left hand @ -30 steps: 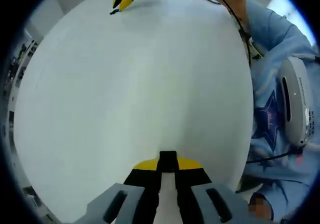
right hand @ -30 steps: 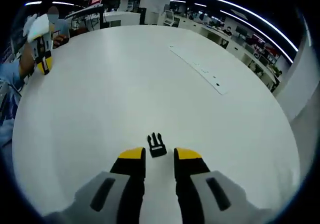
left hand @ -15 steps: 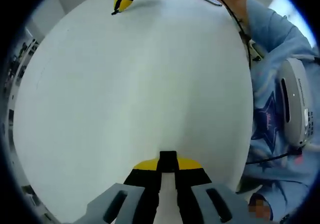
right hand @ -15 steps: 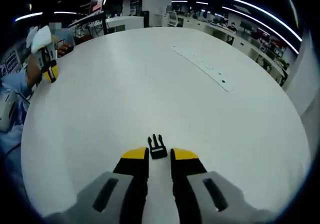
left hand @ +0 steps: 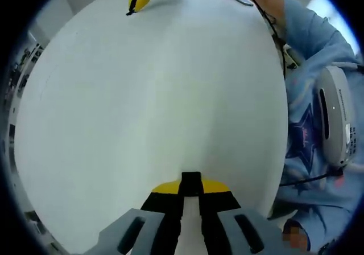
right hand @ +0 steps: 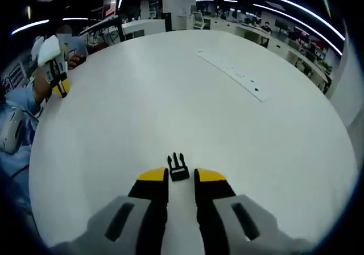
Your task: Snap the two parts of the plastic buckle together until the buckle closes and remains connected.
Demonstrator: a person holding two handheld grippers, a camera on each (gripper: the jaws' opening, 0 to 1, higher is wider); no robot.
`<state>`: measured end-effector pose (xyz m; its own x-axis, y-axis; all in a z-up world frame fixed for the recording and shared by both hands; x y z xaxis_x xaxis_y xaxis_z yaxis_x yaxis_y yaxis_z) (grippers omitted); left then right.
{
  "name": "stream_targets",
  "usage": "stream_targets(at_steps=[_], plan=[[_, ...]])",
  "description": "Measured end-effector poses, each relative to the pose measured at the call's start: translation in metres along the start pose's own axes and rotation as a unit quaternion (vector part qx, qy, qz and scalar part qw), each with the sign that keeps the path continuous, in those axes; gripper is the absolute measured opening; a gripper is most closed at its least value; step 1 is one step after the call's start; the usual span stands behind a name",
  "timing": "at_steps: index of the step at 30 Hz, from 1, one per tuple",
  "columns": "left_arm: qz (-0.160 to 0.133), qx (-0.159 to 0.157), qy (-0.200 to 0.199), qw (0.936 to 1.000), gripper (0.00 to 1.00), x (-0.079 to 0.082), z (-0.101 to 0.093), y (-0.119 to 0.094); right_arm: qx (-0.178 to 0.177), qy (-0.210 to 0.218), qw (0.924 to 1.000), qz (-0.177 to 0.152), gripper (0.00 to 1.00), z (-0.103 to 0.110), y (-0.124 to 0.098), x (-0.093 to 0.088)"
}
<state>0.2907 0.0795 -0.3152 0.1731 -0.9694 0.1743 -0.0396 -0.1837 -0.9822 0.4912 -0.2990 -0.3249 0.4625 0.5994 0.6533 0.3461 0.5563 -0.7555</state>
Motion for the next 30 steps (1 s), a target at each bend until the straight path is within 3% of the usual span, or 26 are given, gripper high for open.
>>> stream_targets(at_steps=[4, 30], plan=[[0.001, -0.001, 0.000, 1.0000, 0.09, 0.000, -0.001, 0.000, 0.006, -0.004, 1.0000, -0.003, 0.13, 0.002, 0.000, -0.001], [0.013, -0.003, -0.003, 0.9999, 0.09, 0.003, -0.002, -0.002, 0.003, -0.011, 0.9999, 0.013, 0.12, 0.011, -0.003, 0.000]])
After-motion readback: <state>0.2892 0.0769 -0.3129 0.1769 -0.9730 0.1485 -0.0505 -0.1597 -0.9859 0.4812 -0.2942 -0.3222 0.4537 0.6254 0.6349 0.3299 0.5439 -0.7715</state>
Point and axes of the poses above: the point that each gripper's makers call its tool centre point, and the gripper's own axes: y roughly forward along the fingers, z roughly to its left, x roughly out of its top, the point moved 7 cm from there along -y, roughly backward along the fingers, and after that the axes turned 7 degrees about y, right-handed, at the moved point
